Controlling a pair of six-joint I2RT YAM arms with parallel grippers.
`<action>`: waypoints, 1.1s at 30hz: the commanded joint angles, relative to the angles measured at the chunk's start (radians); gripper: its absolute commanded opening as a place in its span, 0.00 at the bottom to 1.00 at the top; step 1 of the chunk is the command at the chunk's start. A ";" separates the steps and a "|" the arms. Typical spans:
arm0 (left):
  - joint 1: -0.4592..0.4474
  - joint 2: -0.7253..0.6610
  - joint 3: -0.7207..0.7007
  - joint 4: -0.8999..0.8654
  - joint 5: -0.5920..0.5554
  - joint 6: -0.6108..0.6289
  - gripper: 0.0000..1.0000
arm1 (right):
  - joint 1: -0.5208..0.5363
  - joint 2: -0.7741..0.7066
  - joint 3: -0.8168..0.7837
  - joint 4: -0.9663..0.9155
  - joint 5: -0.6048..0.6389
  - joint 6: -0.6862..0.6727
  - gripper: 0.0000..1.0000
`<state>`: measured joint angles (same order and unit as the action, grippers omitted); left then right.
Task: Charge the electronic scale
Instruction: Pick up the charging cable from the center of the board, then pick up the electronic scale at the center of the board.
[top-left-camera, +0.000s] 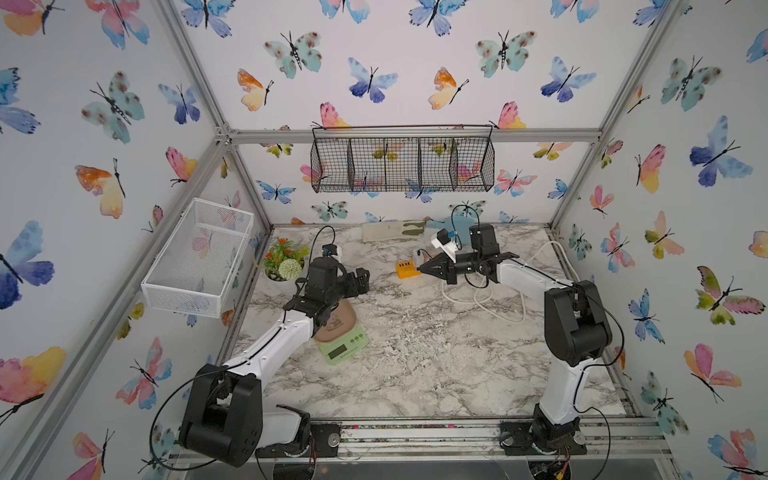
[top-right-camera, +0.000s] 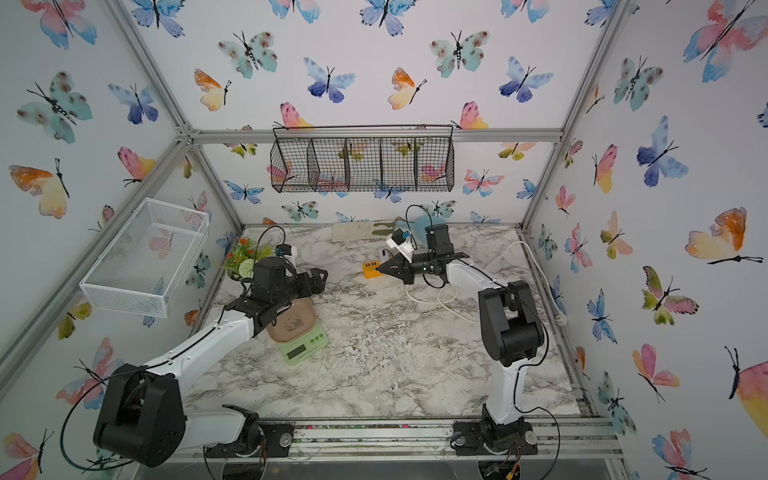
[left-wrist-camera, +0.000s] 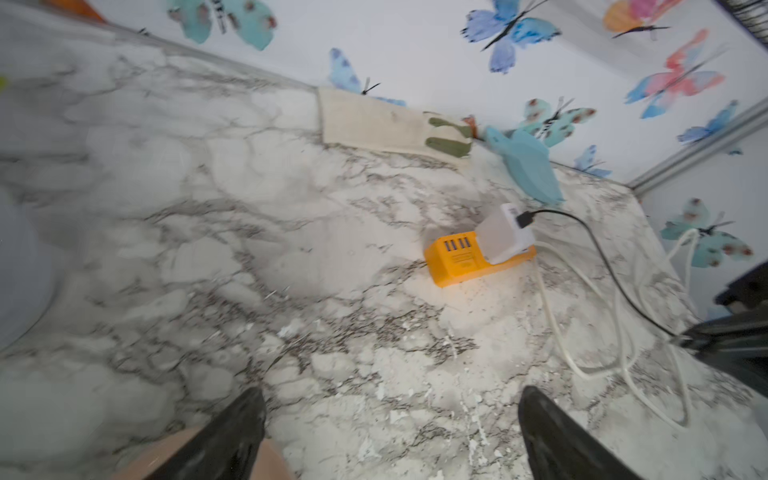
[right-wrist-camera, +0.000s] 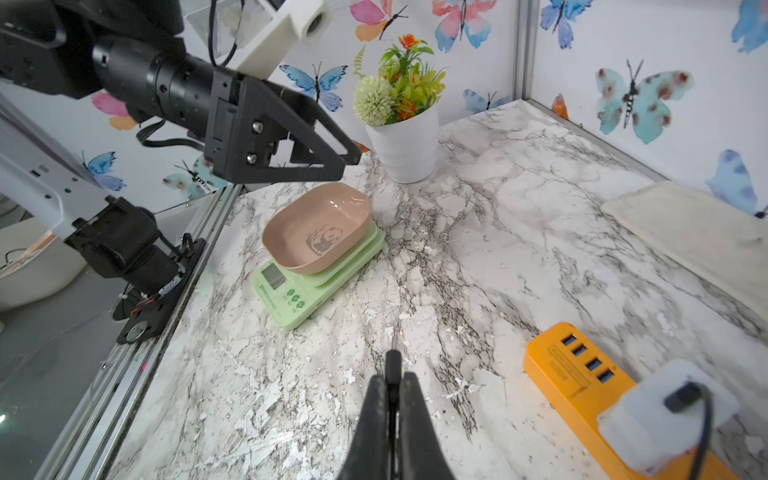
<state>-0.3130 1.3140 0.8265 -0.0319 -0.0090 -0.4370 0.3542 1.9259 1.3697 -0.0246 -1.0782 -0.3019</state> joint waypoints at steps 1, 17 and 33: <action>0.015 -0.032 -0.022 -0.190 -0.176 -0.096 0.95 | -0.003 -0.024 -0.018 0.055 0.086 0.182 0.02; 0.054 -0.187 -0.178 -0.329 -0.328 -0.283 0.98 | -0.003 -0.027 -0.075 0.078 0.115 0.328 0.02; 0.106 -0.207 -0.293 -0.238 -0.169 -0.305 0.52 | -0.001 -0.049 -0.103 0.087 0.116 0.345 0.02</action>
<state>-0.2150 1.1099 0.5369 -0.3080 -0.2329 -0.7406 0.3542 1.9148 1.2819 0.0532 -0.9463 0.0345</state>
